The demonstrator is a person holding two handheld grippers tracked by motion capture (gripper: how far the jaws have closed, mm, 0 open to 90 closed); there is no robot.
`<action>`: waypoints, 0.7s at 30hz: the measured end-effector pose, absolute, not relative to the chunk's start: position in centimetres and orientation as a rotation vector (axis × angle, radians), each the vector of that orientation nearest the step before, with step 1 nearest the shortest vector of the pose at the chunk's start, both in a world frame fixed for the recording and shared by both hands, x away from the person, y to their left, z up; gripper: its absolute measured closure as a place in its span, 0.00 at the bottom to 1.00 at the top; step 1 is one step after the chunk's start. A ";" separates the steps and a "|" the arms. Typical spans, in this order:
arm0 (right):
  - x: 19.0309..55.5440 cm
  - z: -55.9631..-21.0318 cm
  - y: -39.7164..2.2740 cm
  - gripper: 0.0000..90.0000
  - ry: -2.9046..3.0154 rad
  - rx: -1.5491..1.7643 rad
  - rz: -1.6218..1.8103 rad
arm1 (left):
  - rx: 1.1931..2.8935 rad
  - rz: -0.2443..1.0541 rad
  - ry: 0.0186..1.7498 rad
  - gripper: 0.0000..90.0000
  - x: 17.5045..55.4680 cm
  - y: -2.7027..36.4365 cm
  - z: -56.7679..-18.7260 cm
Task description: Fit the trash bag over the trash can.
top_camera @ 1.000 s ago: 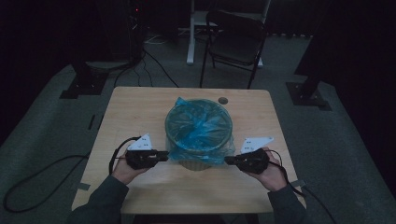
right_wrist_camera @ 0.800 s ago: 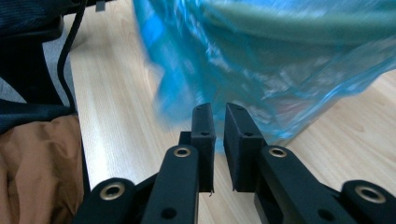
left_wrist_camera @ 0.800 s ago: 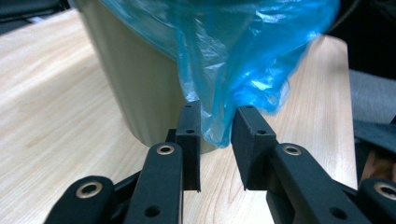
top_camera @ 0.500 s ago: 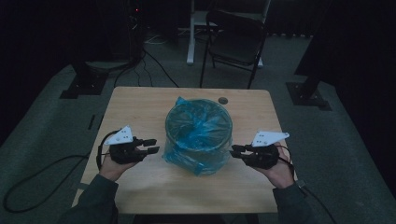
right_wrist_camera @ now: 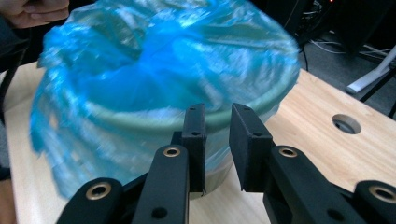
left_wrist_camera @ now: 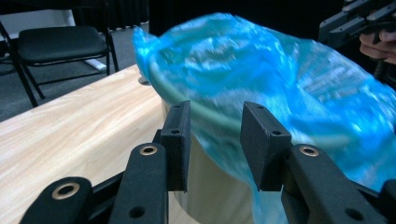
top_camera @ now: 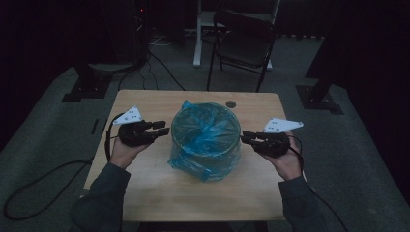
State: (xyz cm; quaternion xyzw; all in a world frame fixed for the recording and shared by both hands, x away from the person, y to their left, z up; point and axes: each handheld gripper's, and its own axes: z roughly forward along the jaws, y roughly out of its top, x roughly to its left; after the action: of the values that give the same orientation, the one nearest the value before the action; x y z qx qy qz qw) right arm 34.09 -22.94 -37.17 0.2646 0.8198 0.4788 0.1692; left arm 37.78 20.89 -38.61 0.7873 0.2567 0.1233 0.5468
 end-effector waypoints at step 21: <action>40.3 -36.8 -21.5 0.84 2.269 0.873 1.369 | 1.942 0.312 0.703 0.68 43.9 16.2 -37.7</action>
State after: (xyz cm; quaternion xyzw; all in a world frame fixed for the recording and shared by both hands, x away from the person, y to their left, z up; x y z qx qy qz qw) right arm 40.29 -21.51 -36.85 0.3080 0.8007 0.4832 0.1750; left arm 43.94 16.24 -37.68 0.8038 0.2911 0.1290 0.5026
